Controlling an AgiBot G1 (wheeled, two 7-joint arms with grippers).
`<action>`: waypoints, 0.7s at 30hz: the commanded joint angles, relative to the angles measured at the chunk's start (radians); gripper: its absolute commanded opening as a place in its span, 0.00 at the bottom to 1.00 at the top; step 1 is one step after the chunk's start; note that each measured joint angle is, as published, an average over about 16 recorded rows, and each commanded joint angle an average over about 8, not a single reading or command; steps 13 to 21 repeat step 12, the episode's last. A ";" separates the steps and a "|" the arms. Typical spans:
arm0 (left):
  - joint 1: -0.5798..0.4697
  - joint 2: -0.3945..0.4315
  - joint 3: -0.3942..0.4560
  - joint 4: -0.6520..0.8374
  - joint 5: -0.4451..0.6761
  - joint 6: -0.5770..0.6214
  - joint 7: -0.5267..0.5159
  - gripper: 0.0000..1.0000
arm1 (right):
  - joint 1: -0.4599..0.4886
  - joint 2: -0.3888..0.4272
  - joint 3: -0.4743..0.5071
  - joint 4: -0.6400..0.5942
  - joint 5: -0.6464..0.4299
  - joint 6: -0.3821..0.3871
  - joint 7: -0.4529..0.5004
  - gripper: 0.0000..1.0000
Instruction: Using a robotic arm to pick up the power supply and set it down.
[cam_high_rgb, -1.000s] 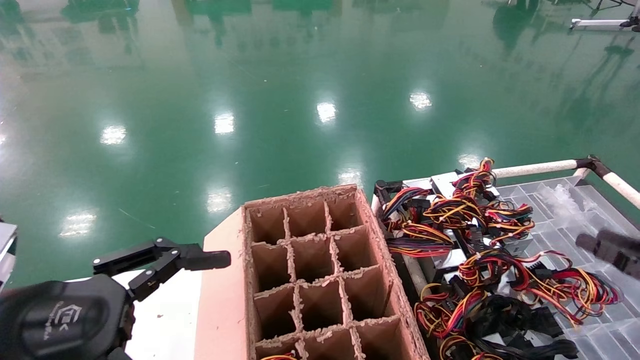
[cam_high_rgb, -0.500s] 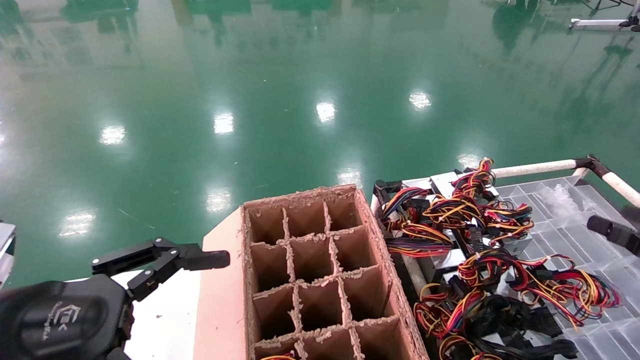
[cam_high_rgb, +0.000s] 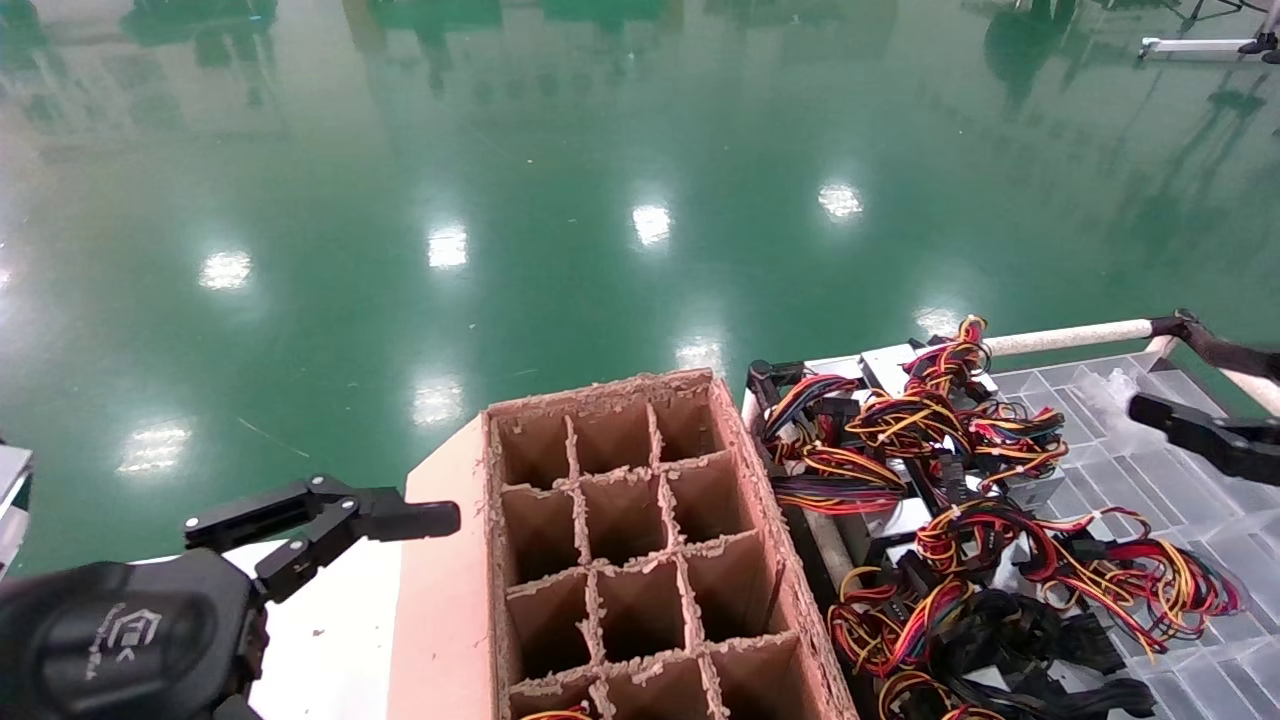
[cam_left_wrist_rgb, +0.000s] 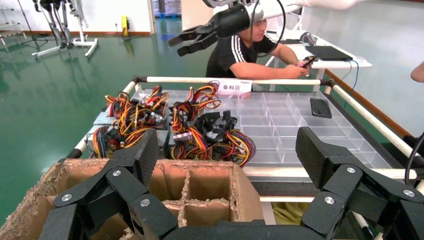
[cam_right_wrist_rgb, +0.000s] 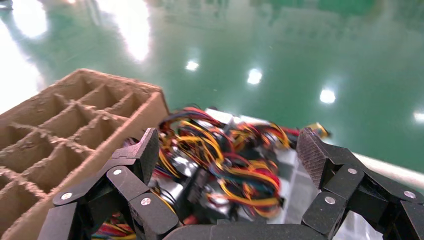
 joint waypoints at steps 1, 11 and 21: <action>0.000 0.000 0.000 0.000 0.000 0.000 0.000 1.00 | -0.029 -0.004 -0.002 0.064 0.028 0.003 0.019 1.00; 0.000 0.000 0.000 0.000 0.000 0.000 0.000 1.00 | -0.158 -0.024 -0.012 0.349 0.151 0.016 0.105 1.00; 0.000 0.000 0.000 0.000 0.000 0.000 0.000 1.00 | -0.165 -0.025 -0.013 0.365 0.158 0.016 0.110 1.00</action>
